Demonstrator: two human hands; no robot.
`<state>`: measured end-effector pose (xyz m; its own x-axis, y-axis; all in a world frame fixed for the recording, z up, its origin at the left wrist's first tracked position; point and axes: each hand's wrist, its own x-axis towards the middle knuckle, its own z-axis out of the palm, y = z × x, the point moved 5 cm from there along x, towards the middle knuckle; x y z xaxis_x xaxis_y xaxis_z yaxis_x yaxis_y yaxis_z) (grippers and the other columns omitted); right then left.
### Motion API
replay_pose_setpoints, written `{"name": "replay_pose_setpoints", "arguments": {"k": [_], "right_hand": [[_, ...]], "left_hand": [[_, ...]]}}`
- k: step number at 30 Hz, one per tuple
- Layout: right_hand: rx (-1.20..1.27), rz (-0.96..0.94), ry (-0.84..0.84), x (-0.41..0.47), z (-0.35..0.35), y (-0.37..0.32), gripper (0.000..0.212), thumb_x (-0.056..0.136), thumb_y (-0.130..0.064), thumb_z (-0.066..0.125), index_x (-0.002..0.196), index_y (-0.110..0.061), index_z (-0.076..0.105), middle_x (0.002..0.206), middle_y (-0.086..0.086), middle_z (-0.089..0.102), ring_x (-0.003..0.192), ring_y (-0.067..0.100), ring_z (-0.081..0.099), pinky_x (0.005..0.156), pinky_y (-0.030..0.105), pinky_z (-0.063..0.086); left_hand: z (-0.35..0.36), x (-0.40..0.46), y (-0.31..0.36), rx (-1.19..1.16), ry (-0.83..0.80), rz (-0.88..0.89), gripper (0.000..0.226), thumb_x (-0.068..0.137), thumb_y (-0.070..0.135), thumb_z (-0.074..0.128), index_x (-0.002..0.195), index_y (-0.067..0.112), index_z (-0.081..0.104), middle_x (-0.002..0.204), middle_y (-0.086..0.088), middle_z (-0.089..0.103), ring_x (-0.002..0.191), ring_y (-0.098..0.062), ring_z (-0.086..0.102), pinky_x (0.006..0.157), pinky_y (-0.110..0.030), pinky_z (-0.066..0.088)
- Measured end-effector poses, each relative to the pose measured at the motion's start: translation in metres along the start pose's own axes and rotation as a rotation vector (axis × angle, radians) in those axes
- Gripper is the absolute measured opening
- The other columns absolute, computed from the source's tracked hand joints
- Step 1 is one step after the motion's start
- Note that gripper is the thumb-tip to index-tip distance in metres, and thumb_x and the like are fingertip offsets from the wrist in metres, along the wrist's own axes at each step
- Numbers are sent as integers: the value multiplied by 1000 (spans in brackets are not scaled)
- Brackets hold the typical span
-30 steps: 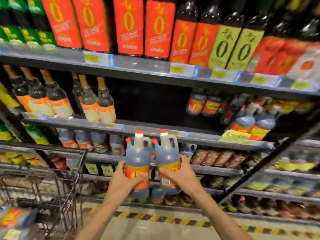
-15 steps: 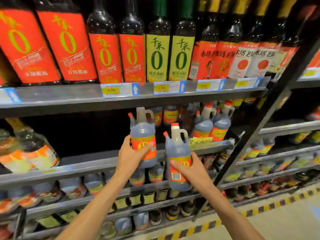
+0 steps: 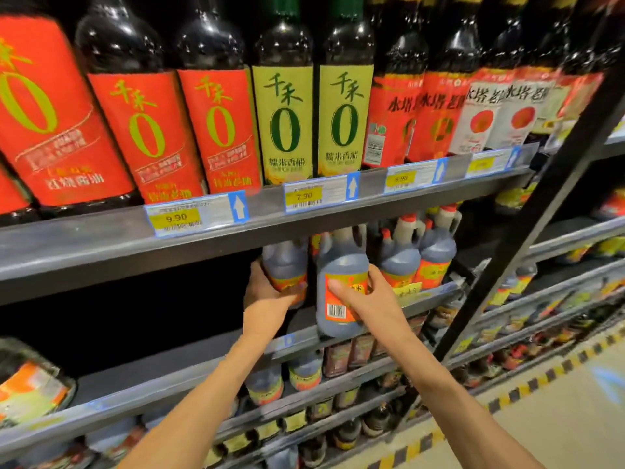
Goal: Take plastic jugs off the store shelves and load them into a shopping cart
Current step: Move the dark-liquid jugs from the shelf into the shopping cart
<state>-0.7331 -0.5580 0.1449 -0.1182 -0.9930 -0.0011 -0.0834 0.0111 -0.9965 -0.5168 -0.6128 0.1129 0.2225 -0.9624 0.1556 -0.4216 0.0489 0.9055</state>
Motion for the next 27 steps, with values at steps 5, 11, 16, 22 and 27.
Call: {"name": "replay_pose_setpoints", "arguments": {"k": [5, 11, 16, 22, 27], "right_hand": [[-81, -87, 39, 29, 6, -2, 65, 79, -29, 89, 130, -18, 51, 118, -7, 68, 104, 3, 68, 84, 22, 58], [-149, -170, 103, 53, 18, 22, 77, 74, -32, 89, 138, -18, 47, 130, 4, 64, 118, 16, 64, 97, 32, 55], [-160, -185, 144, 65, 19, 39, 79, 78, -15, 80, 146, -11, 40, 136, 7, 60, 123, 19, 61, 100, 23, 52], [-367, -172, 271, 78, 29, 41, 97, 70, -29, 78, 151, -2, 31, 137, 20, 53, 126, 32, 52, 105, 38, 47], [-825, -144, 325, 70, 41, 52, 54, 86, -33, 67, 121, 7, 63, 117, 25, 68, 99, 30, 64, 80, 39, 48]], "left_hand": [[5, 12, 4, 23, -23, -2, 78, 64, 41, 93, 125, 32, 45, 122, 7, 64, 109, -25, 67, 84, -32, 51], [13, 15, 1, 42, 16, -24, 86, 63, 42, 92, 132, 29, 44, 131, 0, 64, 114, -28, 66, 94, -45, 56], [20, 23, 2, 60, 22, -28, 88, 68, 39, 91, 139, 20, 42, 136, -4, 61, 119, -30, 63, 93, -40, 53], [25, 24, -3, 72, -11, 24, 90, 76, 38, 87, 146, 17, 34, 143, -2, 52, 128, -22, 54, 92, -25, 41], [27, 24, -17, 112, -30, 122, 97, 76, 43, 84, 151, 14, 29, 149, -3, 46, 135, -15, 48, 110, -28, 42]]}}
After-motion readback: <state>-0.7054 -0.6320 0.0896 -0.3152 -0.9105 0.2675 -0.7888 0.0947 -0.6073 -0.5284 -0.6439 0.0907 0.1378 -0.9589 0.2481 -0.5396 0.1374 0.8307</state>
